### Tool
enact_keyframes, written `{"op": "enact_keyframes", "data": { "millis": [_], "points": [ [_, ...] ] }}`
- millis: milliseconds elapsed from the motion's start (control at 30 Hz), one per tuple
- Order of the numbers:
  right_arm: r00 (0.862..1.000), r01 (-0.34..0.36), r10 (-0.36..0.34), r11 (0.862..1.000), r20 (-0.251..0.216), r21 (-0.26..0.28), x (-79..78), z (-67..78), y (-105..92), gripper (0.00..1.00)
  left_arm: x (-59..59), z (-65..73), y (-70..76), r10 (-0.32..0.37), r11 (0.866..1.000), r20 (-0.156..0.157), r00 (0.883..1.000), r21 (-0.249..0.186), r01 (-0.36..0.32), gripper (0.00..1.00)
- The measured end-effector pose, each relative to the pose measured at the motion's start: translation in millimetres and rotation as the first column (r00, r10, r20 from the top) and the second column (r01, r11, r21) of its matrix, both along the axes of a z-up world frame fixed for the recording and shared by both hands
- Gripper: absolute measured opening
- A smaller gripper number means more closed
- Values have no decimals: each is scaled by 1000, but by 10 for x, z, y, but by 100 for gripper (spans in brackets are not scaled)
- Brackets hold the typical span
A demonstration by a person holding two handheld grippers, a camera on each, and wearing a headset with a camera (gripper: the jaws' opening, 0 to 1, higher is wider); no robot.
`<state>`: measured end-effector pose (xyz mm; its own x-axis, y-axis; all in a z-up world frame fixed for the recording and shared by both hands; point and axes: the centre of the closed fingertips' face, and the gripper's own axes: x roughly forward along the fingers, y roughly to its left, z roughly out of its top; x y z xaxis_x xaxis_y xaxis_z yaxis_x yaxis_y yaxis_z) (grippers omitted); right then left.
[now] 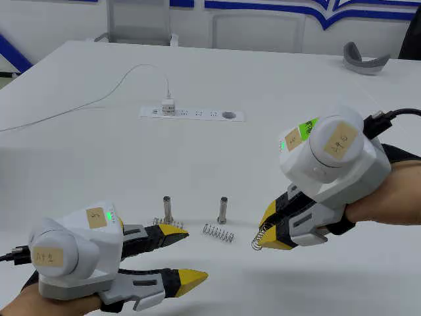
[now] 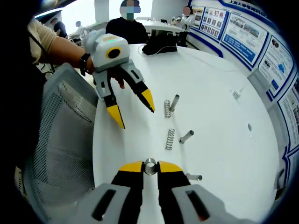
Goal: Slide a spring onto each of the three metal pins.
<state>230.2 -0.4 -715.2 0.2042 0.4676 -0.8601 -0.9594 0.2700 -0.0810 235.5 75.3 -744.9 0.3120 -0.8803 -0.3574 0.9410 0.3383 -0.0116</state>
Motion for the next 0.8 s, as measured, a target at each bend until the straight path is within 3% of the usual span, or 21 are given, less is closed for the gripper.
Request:
{"op": "enact_keyframes", "data": {
  "millis": [800],
  "points": [
    [998, 63, -62, 996, 20, -64, 243, 128, -349, 12, 94, -43, 194, 78, 997, -19, 997, -13, -78, 50]
  ]
}}
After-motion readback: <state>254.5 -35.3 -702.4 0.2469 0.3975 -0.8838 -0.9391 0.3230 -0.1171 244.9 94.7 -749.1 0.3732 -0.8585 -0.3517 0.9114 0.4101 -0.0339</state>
